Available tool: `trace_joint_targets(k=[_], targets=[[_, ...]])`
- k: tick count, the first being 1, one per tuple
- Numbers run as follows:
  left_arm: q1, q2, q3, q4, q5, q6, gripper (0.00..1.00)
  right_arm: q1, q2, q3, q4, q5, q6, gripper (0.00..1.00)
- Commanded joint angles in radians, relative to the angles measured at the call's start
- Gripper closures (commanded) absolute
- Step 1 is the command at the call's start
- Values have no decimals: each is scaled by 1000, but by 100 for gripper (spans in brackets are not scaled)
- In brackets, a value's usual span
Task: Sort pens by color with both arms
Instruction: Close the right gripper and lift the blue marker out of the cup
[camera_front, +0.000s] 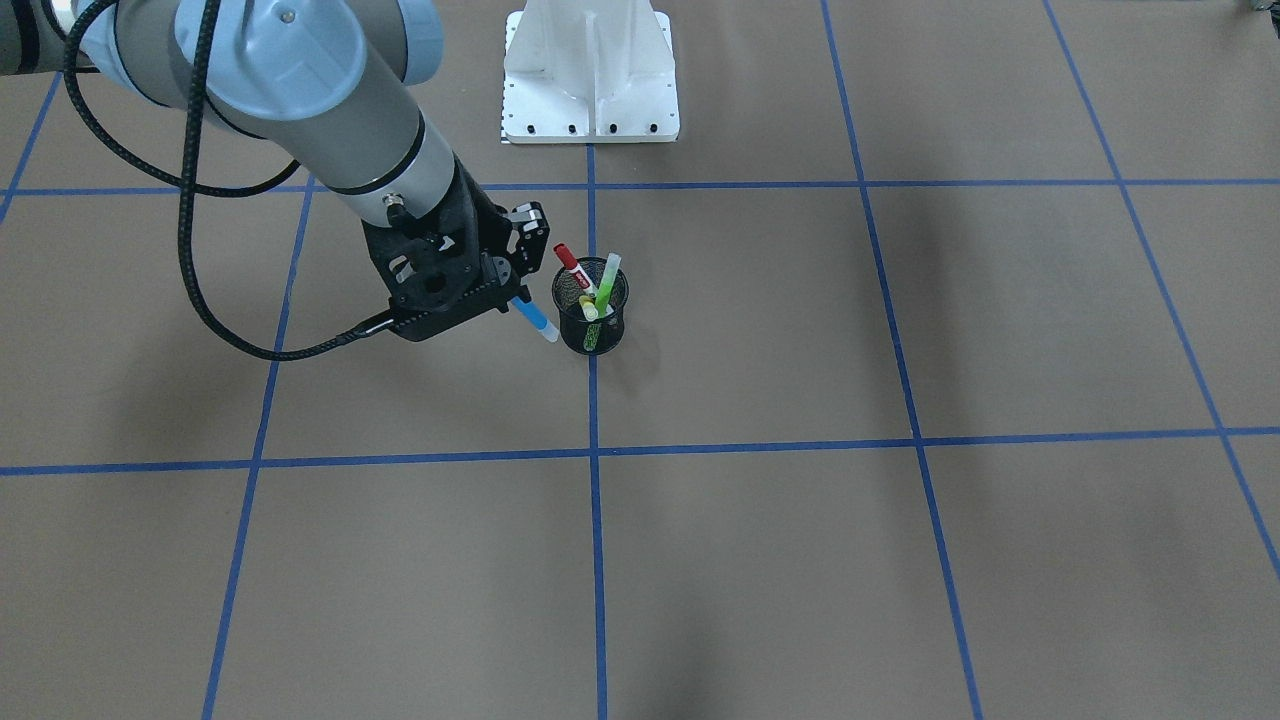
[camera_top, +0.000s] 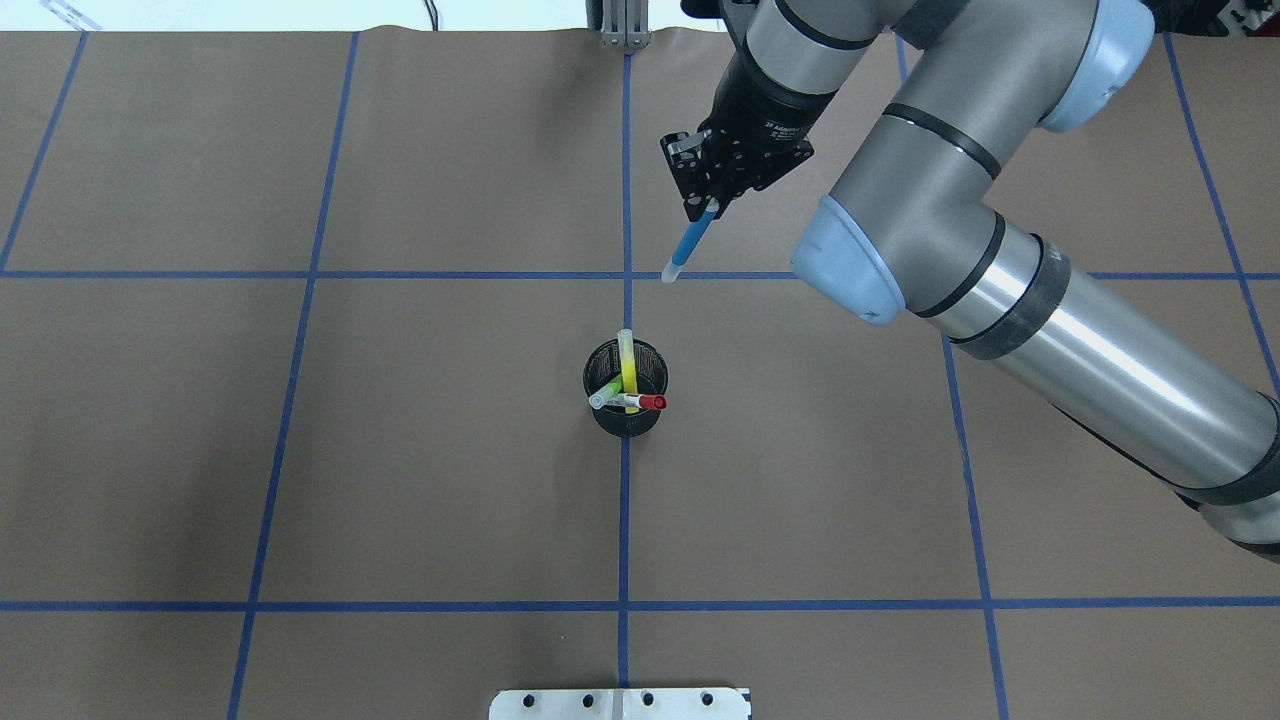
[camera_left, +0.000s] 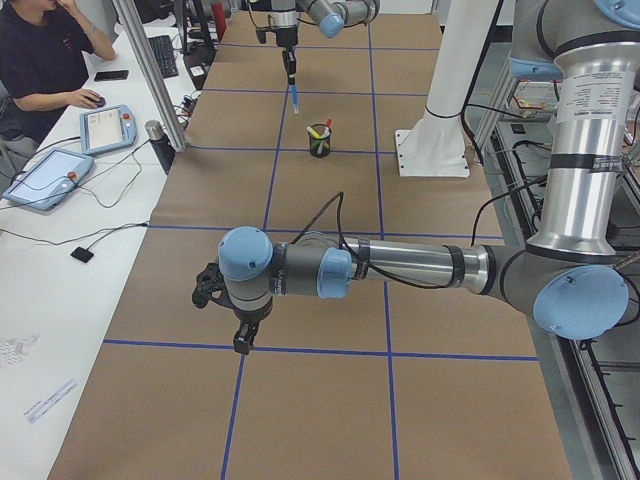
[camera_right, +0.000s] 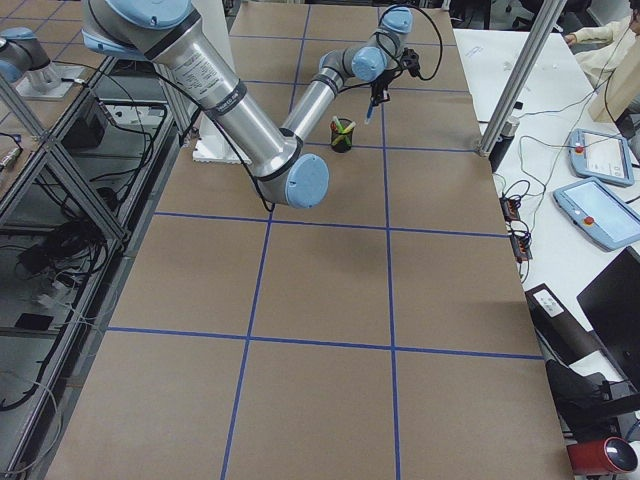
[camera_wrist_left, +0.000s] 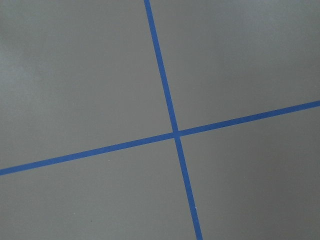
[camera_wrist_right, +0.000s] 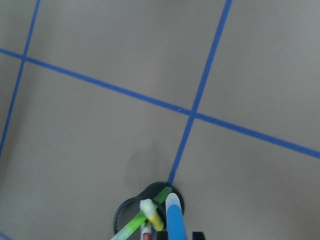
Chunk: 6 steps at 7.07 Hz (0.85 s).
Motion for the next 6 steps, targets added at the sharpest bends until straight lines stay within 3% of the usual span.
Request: trace_joint_targets(k=[1, 2, 4, 6], targets=[[0, 2, 0, 0, 0, 0, 1, 2, -12, 25, 11, -199, 102, 84], [0, 2, -1, 0, 0, 0, 1, -4, -18, 25, 36, -296, 136, 84], [0, 2, -7, 1, -17, 0, 1, -17, -92, 0, 280, -384, 270, 84], [0, 2, -10, 3, -18, 0, 1, -68, -98, -9, 310, -552, 317, 84]])
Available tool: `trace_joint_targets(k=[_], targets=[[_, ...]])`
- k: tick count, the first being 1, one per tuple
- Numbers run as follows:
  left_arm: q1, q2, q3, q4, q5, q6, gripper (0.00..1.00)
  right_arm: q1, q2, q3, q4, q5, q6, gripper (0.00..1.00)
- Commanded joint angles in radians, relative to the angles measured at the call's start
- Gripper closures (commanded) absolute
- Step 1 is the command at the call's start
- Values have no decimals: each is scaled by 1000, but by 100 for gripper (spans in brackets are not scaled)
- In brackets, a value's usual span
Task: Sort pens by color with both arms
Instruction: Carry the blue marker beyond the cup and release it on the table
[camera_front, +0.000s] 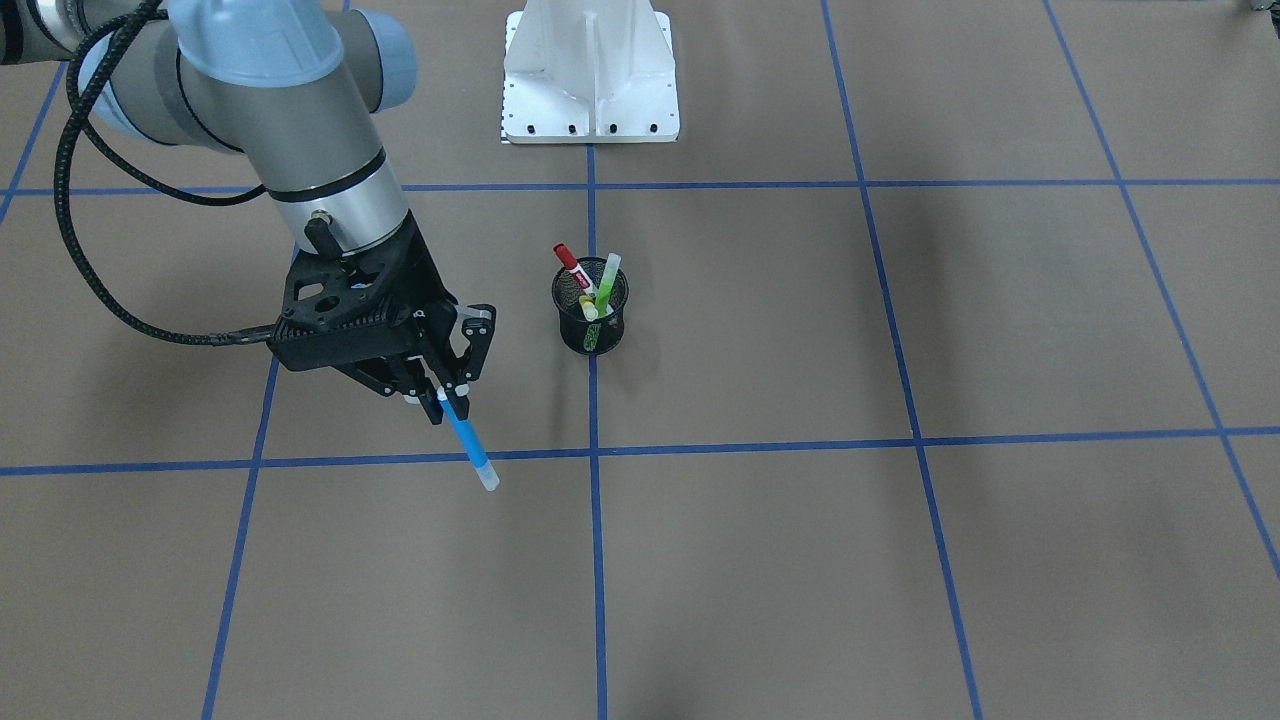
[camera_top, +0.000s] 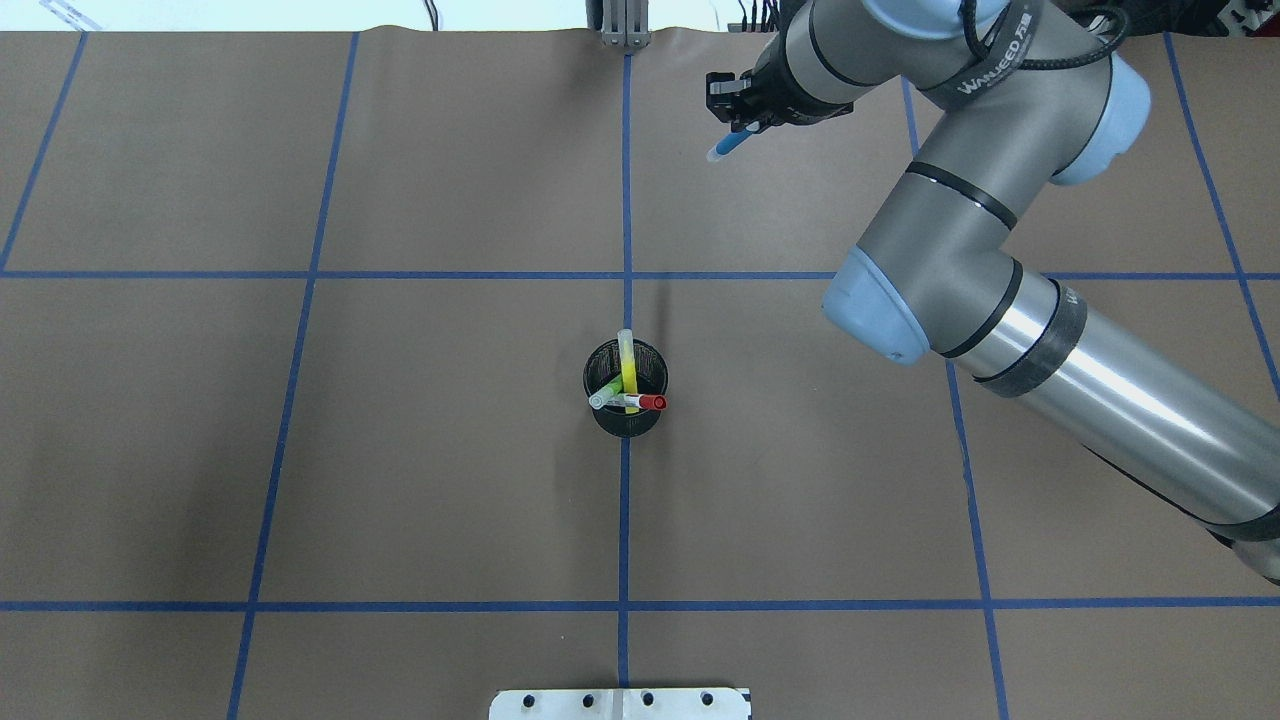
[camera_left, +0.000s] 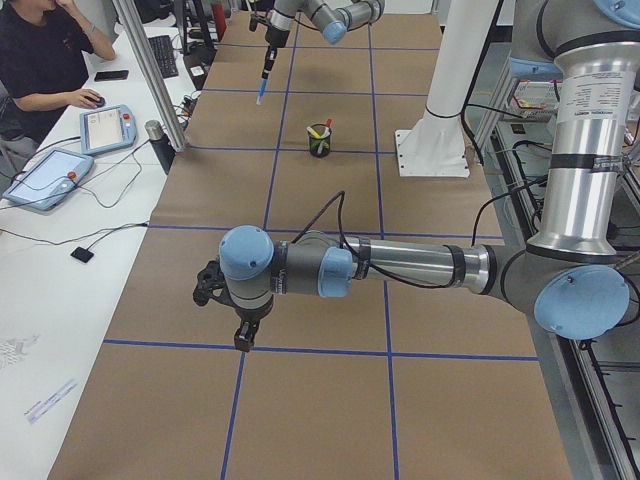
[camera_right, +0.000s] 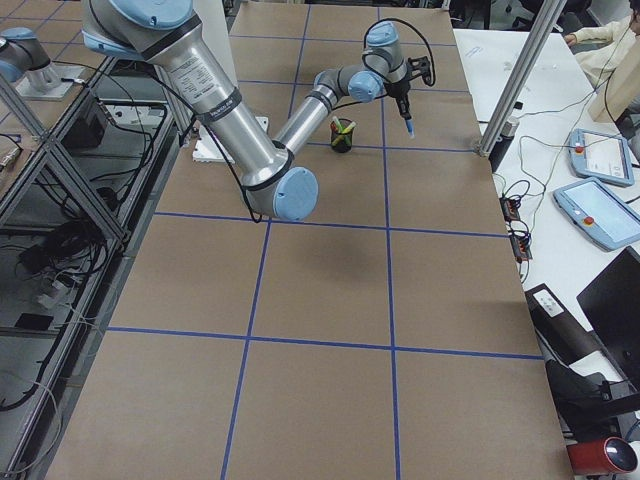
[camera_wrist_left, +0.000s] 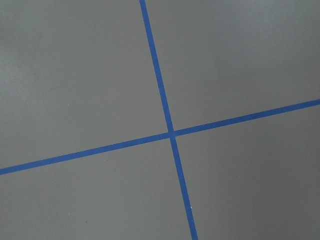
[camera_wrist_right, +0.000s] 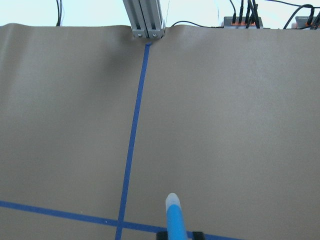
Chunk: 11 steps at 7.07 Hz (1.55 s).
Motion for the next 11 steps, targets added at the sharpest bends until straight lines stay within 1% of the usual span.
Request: trace_joint_targets(k=[1, 2, 4, 6, 7, 9, 10, 11], targets=[[0, 0, -4, 1, 0, 0, 1, -63, -16, -11, 29, -162, 33, 84], [0, 9, -10, 1, 0, 0, 1, -82, -16, -32, 29, -225, 49, 84], [0, 14, -22, 1, 0, 0, 1, -102, -21, -83, 21, -284, 57, 84], [0, 23, -31, 1, 0, -2, 1, -105, -15, -140, 26, -305, 53, 84], [0, 26, -37, 2, 0, -2, 1, -111, -3, -179, 47, -322, 54, 84], [0, 28, -50, 1, -1, -32, 1, -135, 10, -195, 50, -330, 56, 84], [0, 28, -53, 1, -1, -34, 1, -140, 8, -198, 50, -330, 54, 81], [0, 28, -53, 1, 0, -34, 1, -140, 8, -201, 52, -330, 48, 55]])
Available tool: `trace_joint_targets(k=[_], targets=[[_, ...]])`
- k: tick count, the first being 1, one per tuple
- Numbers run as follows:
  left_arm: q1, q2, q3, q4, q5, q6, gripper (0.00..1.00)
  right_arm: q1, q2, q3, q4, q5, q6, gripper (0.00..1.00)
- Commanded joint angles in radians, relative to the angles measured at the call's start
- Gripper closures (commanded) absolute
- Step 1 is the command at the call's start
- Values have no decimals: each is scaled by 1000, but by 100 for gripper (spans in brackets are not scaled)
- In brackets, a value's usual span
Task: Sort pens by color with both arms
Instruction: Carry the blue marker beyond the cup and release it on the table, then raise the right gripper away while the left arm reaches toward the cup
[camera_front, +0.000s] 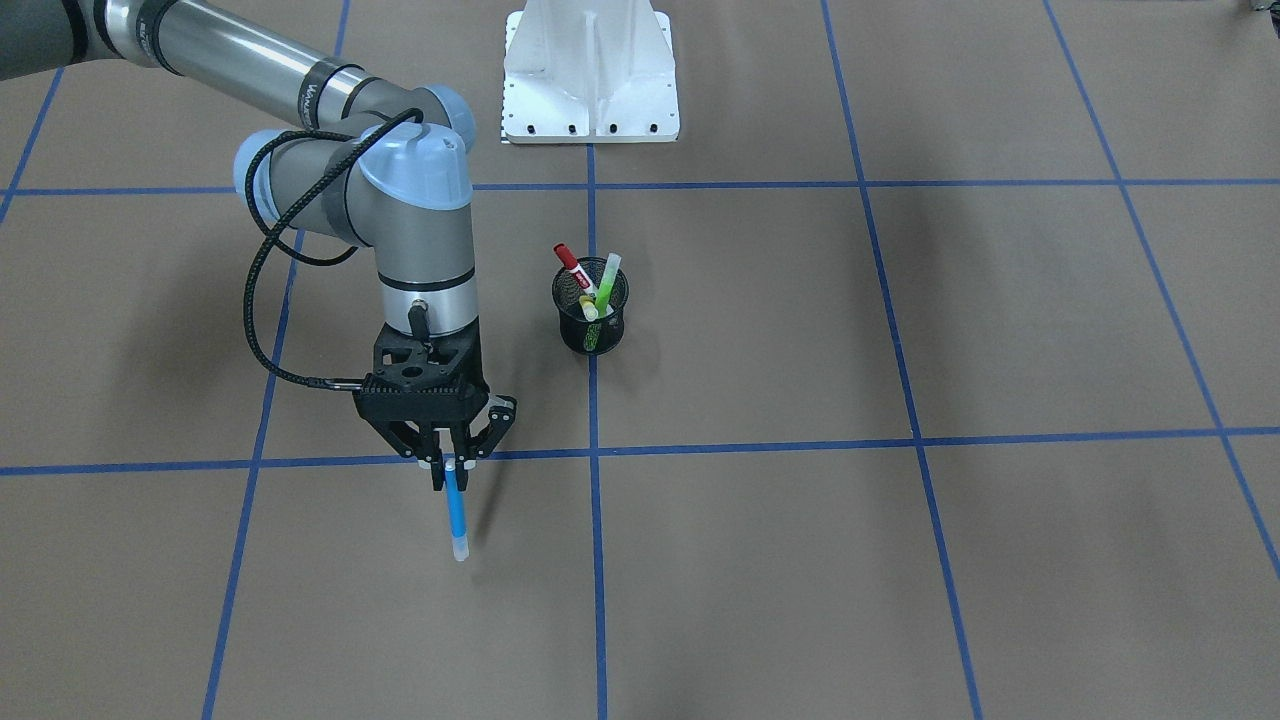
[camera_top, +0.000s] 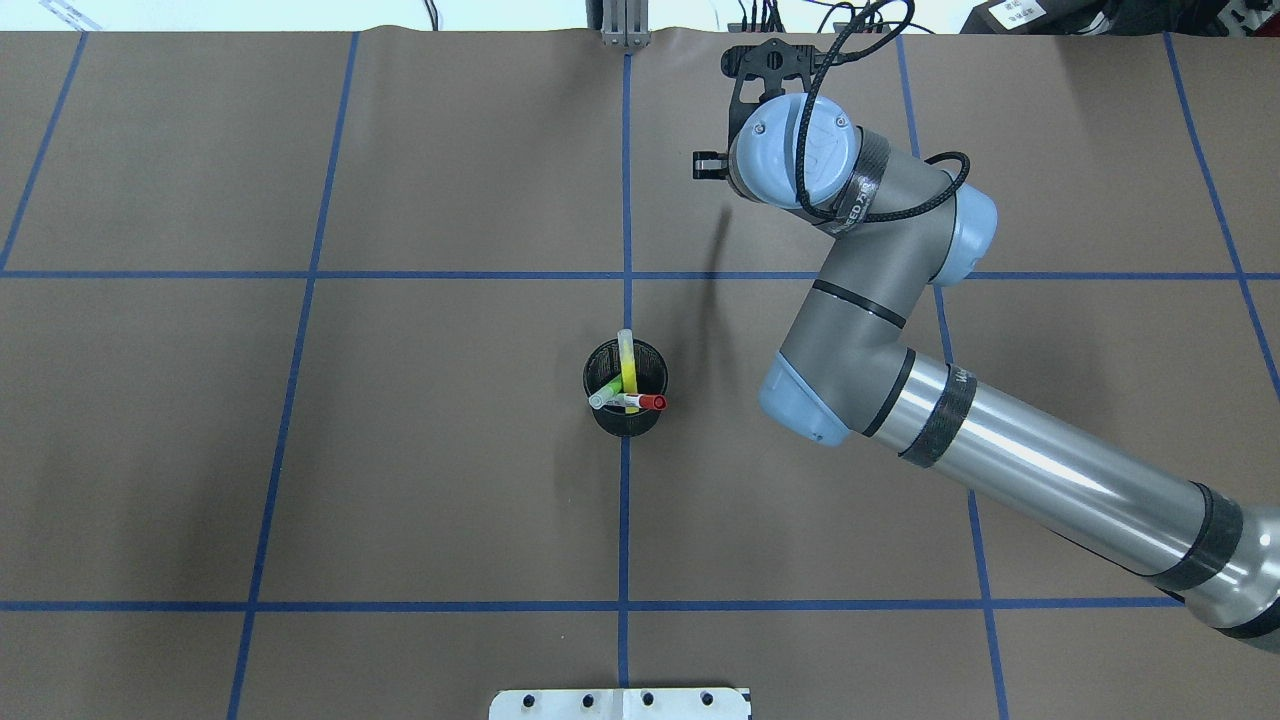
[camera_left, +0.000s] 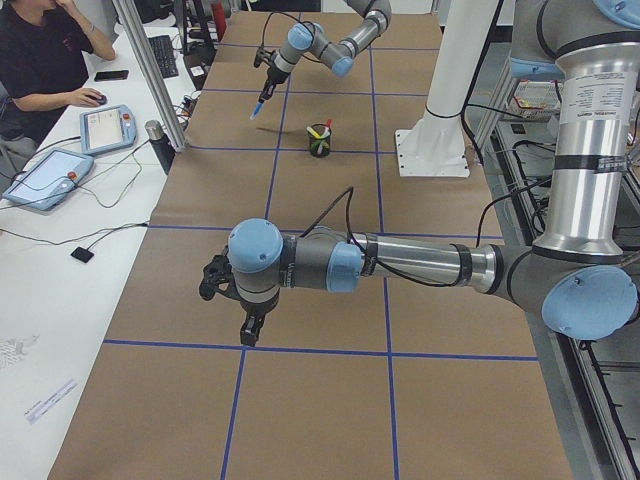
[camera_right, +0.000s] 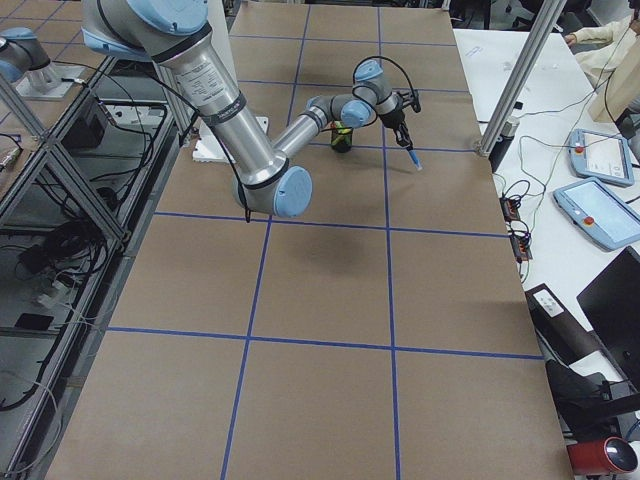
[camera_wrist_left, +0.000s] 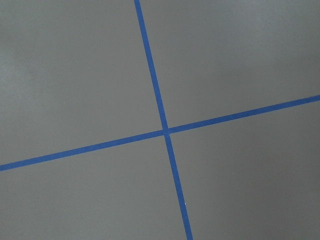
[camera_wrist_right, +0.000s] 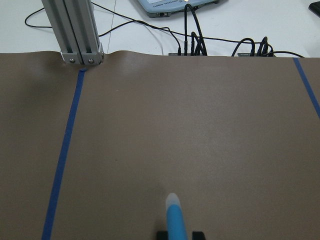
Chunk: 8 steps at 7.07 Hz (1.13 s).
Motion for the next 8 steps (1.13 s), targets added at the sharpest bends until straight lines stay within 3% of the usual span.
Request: trace_joint_targets(k=[1, 2, 3, 5, 6, 8], targets=[[0, 0, -4, 1, 0, -4, 1, -5, -3, -5, 2, -1, -11, 27], [0, 0, -2, 1, 1, -4, 1, -6, -6, -5, 0, 1, -23, 18], [0, 0, -2, 1, 1, -4, 1, -10, -6, -3, 2, 1, -27, 3], [0, -21, -4, 9, -17, -43, 1, 16, -1, 35, -29, 68, -75, 1], [3, -38, -37, 11, -17, -132, 1, 83, -12, 96, -96, 237, -112, 1], [58, -52, -130, 47, -25, -285, 1, 180, -93, 193, -170, 419, -261, 1]])
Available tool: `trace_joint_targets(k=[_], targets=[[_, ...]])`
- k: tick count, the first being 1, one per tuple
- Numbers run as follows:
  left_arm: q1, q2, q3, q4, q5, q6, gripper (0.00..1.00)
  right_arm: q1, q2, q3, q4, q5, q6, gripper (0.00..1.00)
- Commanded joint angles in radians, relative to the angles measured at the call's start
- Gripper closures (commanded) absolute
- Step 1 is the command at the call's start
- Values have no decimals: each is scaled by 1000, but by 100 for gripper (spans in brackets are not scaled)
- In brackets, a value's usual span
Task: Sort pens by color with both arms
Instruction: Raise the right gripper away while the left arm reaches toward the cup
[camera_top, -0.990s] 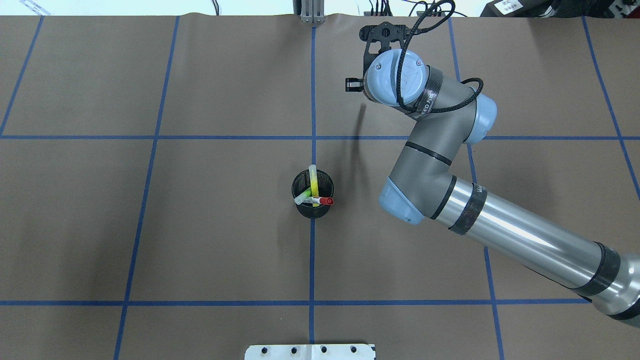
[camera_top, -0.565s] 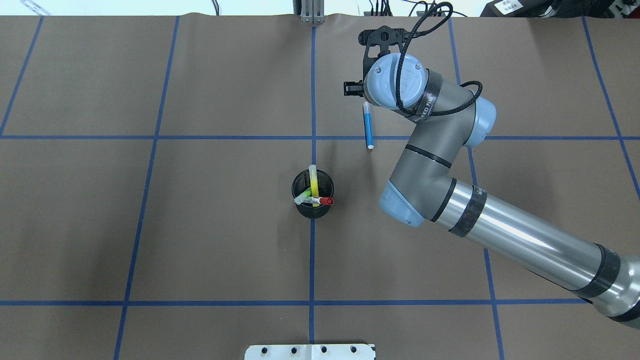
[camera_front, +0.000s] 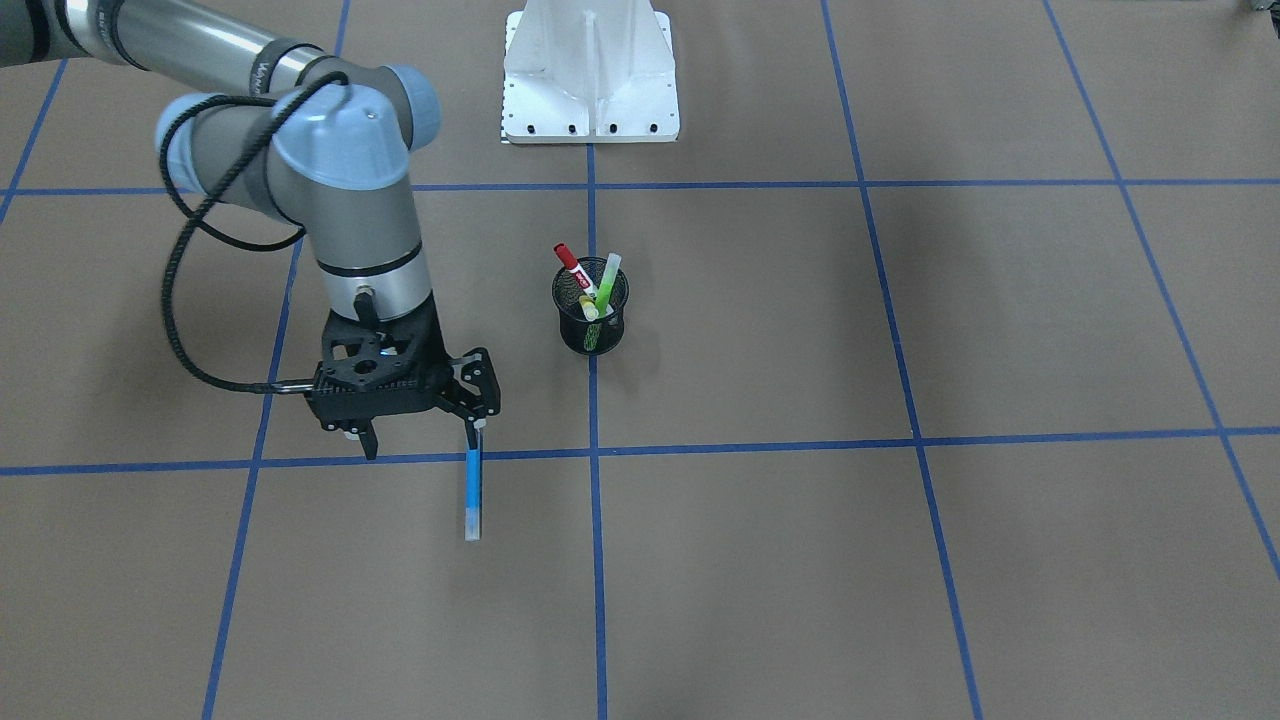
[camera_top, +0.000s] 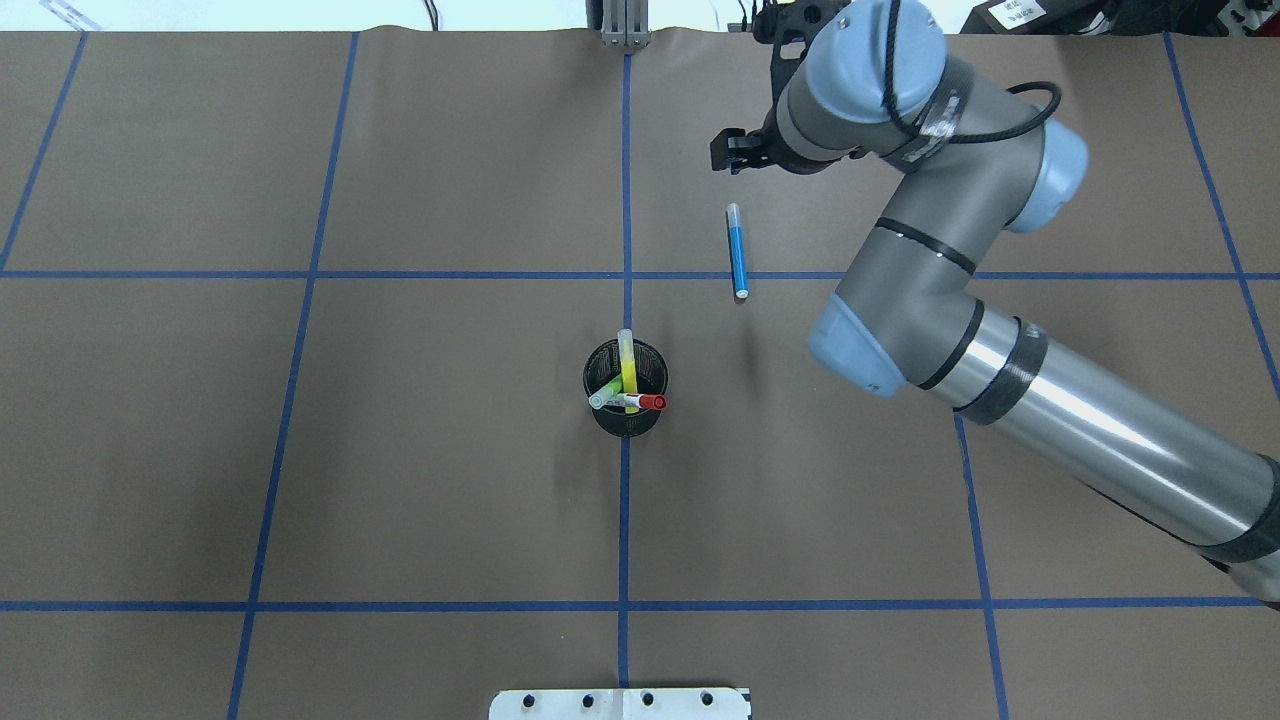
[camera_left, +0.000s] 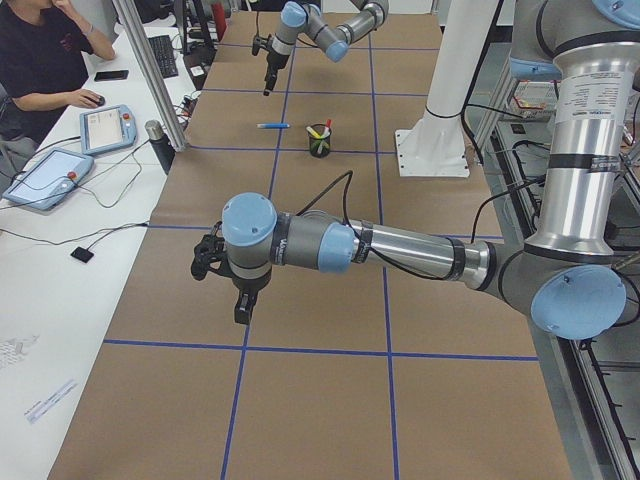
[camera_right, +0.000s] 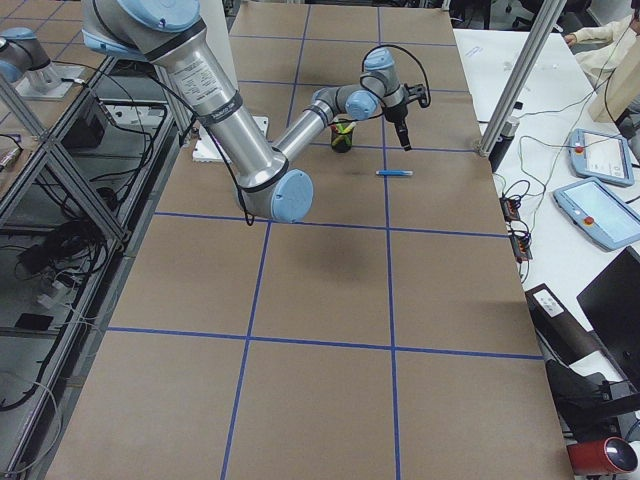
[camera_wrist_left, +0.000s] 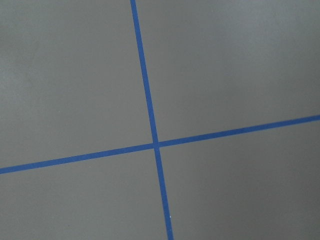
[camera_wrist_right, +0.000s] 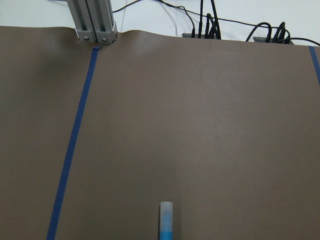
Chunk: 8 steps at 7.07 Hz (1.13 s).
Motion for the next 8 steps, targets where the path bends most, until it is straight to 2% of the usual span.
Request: trace_joint_targets(k=[1, 3, 5, 6, 8], targets=[[63, -26, -138, 94, -18, -202, 1, 75, -60, 61, -86, 166, -146, 1], [138, -82, -294, 209, -53, -441, 1, 100, -76, 66, -108, 252, -176, 1], [317, -162, -396, 220, -36, -855, 1, 106, -67, 66, -140, 295, -174, 1], [417, -247, -405, 220, -18, -1068, 1, 108, -67, 68, -140, 304, -174, 1], [642, -404, -398, 228, 120, -1430, 1, 115, -70, 68, -139, 326, -174, 1]])
